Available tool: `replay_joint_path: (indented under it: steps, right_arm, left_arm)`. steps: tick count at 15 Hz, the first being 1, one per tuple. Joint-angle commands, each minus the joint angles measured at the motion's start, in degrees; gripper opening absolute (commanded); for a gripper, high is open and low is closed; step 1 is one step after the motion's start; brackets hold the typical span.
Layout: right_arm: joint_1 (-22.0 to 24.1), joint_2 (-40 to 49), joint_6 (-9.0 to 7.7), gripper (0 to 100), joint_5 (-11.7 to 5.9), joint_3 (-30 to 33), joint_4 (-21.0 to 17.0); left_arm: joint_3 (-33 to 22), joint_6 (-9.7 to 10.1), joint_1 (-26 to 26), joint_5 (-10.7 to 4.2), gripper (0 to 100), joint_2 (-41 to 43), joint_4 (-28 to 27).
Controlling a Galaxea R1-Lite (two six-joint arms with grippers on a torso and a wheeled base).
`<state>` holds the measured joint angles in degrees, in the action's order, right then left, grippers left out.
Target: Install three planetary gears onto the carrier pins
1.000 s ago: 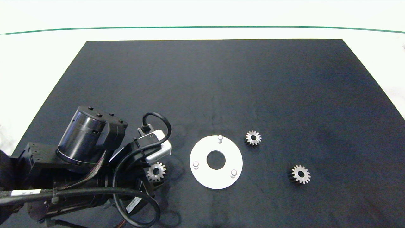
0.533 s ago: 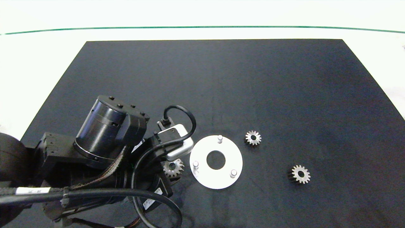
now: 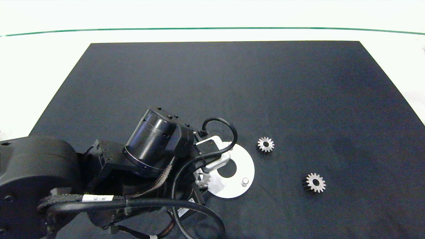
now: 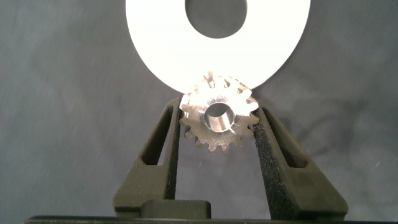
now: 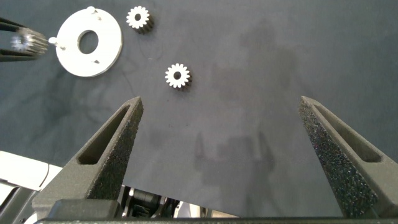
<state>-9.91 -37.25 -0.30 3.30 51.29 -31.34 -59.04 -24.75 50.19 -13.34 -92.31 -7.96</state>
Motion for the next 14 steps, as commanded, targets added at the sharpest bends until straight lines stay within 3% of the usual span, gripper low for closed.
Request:
replay_joint_path:
  steps: [1,4,9,14]
  right_arm:
    - [-0.1,0.3,-0.05,100,0.04,0.0,-0.2]
    - [-0.1,0.5,-0.05,100,0.12,-0.2,-0.2]
    - [-0.2,1.0,0.04,100,0.04,-1.0,-0.2]
    - [-0.2,1.5,0.04,100,0.21,-1.6,-0.2]
  left_arm:
    - [-2.7,-0.30,1.1,-1.17,22,-3.1,0.0]
    - [-3.5,-0.74,1.0,-1.43,22,-4.0,0.0]
    - [-4.0,-3.64,-1.0,-2.66,22,-4.5,0.1]
    - [-4.3,-3.91,-1.8,-3.10,22,-4.5,-0.3]
